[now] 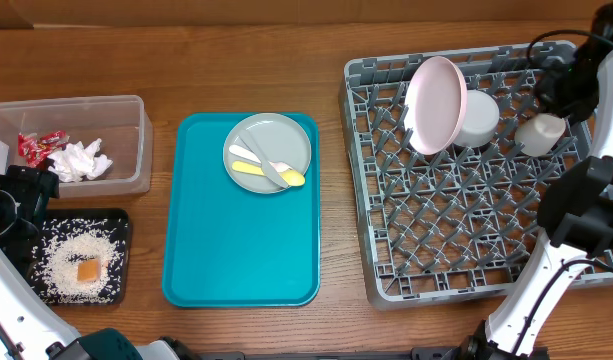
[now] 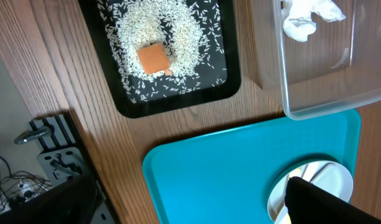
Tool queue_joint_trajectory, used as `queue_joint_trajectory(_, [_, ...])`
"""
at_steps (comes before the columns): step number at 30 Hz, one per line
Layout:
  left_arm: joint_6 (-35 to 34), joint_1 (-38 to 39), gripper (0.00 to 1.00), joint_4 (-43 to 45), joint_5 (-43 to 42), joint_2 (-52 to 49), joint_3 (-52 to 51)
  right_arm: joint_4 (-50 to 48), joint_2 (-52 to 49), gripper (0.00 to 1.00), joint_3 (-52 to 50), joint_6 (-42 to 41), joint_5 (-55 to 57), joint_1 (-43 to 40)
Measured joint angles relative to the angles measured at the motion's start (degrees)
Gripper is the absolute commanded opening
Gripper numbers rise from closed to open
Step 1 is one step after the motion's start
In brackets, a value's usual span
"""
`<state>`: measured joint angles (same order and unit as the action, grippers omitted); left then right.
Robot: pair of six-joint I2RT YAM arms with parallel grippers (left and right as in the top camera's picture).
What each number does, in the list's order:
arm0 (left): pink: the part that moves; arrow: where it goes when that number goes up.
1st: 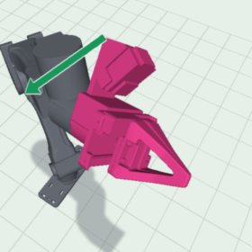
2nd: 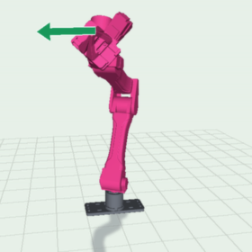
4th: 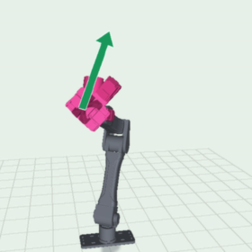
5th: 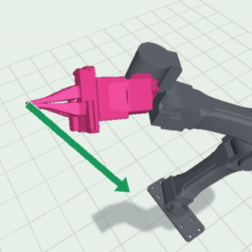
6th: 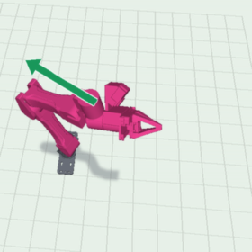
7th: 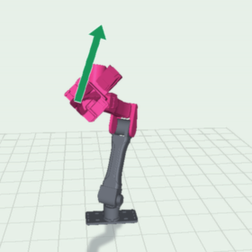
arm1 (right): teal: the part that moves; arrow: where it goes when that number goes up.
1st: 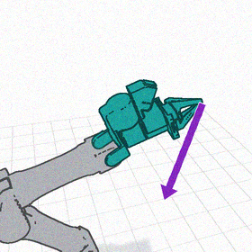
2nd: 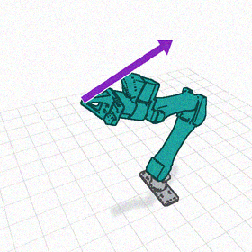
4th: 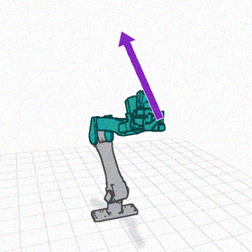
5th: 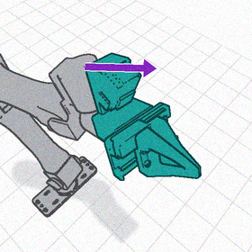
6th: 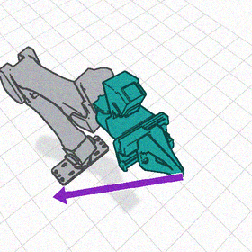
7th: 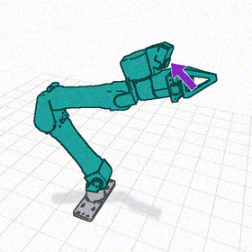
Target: Sort waste into correct bins and load items into the dishwasher rack
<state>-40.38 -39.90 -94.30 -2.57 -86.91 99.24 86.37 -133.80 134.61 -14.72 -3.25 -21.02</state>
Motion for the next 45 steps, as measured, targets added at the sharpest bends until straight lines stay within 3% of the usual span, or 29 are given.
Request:
queue_joint_trajectory(4, [0.0,0.0,1.0,0.0,0.0,0.0,0.0,2.7,0.0,0.04,0.8,0.0,-3.0,0.0])
queue_joint_trajectory(8, [0.0,0.0,1.0,0.0,0.0,0.0,0.0,3.7,1.7,0.19,4.1,1.6,-10.5,0.0])
queue_joint_trajectory(10, [0.0,0.0,1.0,0.0,0.0,0.0,0.0,3.7,4.2,0.3,5.3,3.3,-16.0,0.1])
queue_joint_trajectory(15, [0.0,0.0,1.0,0.0,0.0,0.0,0.0,3.7,15.2,0.86,7.7,6.1,-24.0,3.3])
queue_joint_trajectory(18, [0.0,0.0,1.0,0.0,0.0,0.0,0.0,3.9,22.0,1.0,8.9,7.5,-25.1,10.0])
queue_joint_trajectory(23, [0.0,0.0,1.0,0.0,0.0,0.0,-0.1,3.8,25.8,1.0,10.0,10.1,-23.4,26.1])
queue_joint_trajectory(29, [0.0,0.0,1.0,0.0,0.0,0.0,-0.1,-0.1,19.4,1.0,6.2,12.4,-18.1,40.0])
queue_joint_trajectory(45, [0.0,0.0,1.0,0.0,0.0,0.0,-0.2,-11.0,-5.5,0.95,3.3,14.6,-13.9,57.2])
